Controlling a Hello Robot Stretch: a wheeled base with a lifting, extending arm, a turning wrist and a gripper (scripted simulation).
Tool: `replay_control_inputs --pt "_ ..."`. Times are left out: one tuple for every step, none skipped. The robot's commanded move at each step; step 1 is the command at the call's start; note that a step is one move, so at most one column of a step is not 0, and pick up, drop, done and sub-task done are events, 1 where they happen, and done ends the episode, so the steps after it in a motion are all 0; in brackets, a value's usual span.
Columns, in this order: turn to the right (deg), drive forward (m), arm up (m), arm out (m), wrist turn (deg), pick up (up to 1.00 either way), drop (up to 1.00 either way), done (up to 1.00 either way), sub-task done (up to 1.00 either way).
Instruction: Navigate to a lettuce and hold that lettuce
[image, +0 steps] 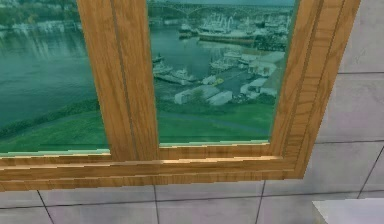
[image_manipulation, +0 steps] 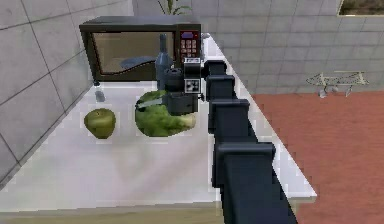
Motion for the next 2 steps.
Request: replay_control_inputs --pt "0.0 0.00 0.00 0.00 0.0 1.00 0.00 0.00 0.00" --pt "0.0 0.00 0.00 0.00 0.0 0.00 0.00 1.00 0.00"
